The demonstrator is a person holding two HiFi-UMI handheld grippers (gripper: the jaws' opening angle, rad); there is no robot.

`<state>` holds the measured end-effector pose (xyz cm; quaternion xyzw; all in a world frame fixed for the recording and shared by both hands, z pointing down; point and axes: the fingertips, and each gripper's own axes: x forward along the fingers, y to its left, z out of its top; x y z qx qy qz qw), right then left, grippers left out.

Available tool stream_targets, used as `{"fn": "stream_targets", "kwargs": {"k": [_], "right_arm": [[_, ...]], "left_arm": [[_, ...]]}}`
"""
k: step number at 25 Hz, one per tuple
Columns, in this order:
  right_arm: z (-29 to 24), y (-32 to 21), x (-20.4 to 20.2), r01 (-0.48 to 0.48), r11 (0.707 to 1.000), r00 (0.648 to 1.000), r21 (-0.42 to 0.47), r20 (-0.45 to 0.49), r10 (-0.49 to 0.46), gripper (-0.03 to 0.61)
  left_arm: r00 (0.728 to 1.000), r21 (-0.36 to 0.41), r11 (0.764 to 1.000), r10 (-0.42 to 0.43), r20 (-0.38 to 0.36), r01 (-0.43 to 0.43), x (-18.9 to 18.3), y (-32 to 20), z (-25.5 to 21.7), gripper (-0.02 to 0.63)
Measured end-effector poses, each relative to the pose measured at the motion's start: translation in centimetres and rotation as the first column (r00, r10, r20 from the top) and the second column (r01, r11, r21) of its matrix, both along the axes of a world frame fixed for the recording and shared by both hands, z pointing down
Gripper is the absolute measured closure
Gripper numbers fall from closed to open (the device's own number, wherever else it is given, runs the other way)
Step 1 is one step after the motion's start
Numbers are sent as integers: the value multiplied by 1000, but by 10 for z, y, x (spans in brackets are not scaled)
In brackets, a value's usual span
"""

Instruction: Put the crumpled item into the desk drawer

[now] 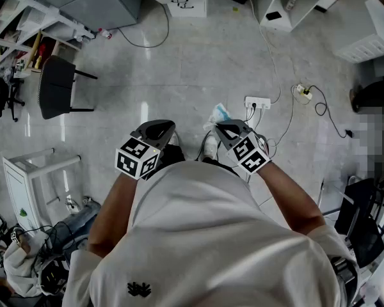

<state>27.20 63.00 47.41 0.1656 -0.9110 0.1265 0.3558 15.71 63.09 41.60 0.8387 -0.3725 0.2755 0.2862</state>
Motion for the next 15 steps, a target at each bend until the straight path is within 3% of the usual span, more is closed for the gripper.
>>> {"fn": "stream_targets", "kwargs": {"k": [8,15], "right_arm": [[10,-39,-52,-22,1000,999,12,-31,23,549],[-1,-120,-139,-46,999,991,22,-124,48,549]], "left_arm": [[999,10,1000,20,-44,-20,-52,-40,16,583],[992,31,995,92,-91,-90,-137,-134,10,583]]}}
